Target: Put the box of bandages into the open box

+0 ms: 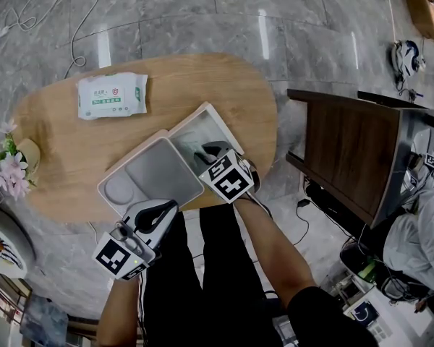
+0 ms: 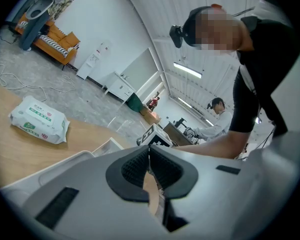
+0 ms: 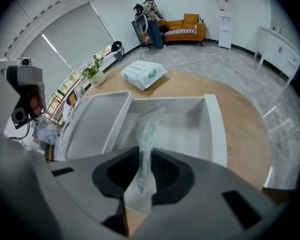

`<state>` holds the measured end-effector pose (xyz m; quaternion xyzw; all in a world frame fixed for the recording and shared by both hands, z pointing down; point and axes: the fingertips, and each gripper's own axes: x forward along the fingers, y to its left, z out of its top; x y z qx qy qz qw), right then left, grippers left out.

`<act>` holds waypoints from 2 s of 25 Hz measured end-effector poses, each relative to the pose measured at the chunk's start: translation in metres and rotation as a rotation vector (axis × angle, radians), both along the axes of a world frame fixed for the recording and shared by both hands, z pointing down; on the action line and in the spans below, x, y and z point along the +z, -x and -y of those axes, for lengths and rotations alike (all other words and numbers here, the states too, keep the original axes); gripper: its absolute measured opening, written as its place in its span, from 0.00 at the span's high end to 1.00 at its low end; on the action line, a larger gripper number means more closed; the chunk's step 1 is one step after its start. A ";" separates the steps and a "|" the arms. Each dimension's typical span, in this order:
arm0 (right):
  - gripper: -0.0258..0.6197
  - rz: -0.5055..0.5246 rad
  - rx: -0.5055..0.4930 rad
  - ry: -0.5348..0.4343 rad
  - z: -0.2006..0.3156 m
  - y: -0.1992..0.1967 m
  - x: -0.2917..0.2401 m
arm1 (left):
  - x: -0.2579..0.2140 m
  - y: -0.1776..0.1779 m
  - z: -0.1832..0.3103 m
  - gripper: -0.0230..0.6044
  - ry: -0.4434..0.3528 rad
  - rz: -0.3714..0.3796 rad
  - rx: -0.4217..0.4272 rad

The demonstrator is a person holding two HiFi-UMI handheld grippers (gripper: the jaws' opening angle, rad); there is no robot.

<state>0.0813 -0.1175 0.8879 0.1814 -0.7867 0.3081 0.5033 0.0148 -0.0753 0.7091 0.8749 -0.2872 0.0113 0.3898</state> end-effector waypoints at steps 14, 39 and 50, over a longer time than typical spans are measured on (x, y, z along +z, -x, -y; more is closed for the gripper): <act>0.69 -0.103 -0.010 -0.119 0.009 -0.010 0.011 | 0.001 -0.002 0.001 0.93 0.003 -0.021 0.003; 0.94 0.093 0.092 -0.296 0.031 -0.008 -0.164 | -0.098 0.007 0.032 0.93 -0.075 0.055 -0.008; 0.94 0.369 0.101 -0.555 0.034 0.010 -0.393 | -0.244 0.025 0.039 0.93 -0.226 0.057 0.001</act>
